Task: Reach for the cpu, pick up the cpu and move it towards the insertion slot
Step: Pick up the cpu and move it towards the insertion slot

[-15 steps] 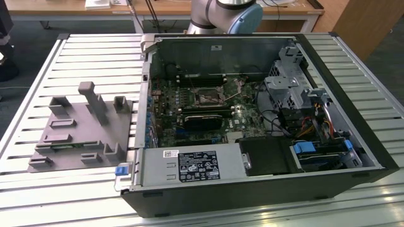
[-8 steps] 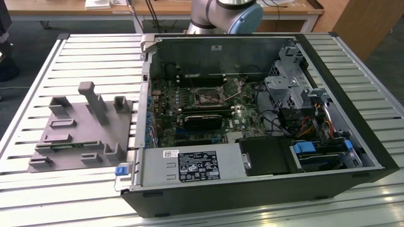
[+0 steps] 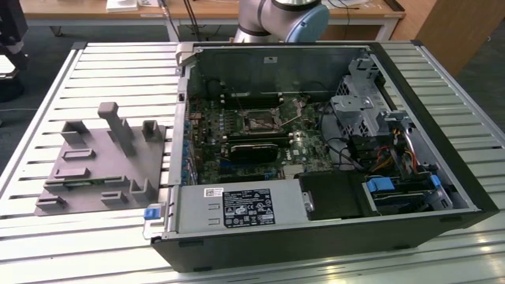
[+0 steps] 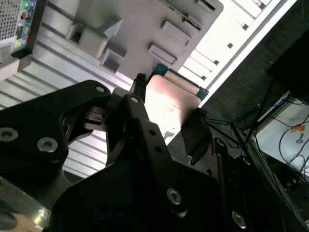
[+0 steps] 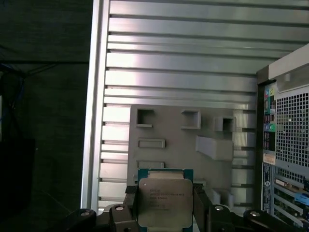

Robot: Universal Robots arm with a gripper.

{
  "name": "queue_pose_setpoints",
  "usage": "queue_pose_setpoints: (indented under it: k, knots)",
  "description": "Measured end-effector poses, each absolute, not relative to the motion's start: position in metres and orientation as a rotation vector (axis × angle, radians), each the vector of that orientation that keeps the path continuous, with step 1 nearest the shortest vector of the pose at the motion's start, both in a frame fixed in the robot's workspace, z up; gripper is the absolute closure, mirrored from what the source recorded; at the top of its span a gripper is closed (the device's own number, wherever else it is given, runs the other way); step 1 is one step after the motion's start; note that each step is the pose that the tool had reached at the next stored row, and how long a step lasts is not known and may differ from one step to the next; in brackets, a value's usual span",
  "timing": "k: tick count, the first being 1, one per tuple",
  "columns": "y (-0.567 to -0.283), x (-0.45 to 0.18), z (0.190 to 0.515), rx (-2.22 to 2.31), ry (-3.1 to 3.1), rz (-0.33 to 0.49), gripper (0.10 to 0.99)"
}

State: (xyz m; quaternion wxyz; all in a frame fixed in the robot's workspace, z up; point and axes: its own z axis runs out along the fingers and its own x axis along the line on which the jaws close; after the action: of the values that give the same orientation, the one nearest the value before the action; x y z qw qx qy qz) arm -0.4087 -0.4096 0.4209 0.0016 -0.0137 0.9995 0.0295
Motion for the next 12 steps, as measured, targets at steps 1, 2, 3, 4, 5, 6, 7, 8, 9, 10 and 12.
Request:
queue_pose_setpoints:
  k: [1, 2, 3, 4, 5, 6, 7, 8, 9, 10, 12]
  knots:
    - [-0.410, -0.405, 0.421, -0.043, 3.137, 0.093, 0.545]
    - [-0.410, -0.401, 0.421, -0.043, 3.137, 0.093, 0.545]
    - [-0.410, -0.397, 0.421, -0.043, 3.137, 0.093, 0.545]
    - [-0.410, -0.392, 0.421, -0.043, 3.137, 0.093, 0.545]
    - [-0.410, -0.388, 0.421, -0.043, 3.137, 0.093, 0.545]
    - [-0.410, -0.383, 0.421, -0.043, 3.137, 0.093, 0.545]
    - [-0.410, -0.379, 0.420, -0.043, 3.137, 0.093, 0.545]
    - [-0.410, -0.375, 0.420, -0.043, 3.137, 0.093, 0.545]
    - [-0.410, -0.371, 0.420, -0.043, 3.137, 0.093, 0.545]
    - [-0.410, -0.367, 0.420, -0.043, 3.137, 0.093, 0.545]
    - [-0.410, -0.360, 0.419, -0.043, 3.137, 0.093, 0.545]
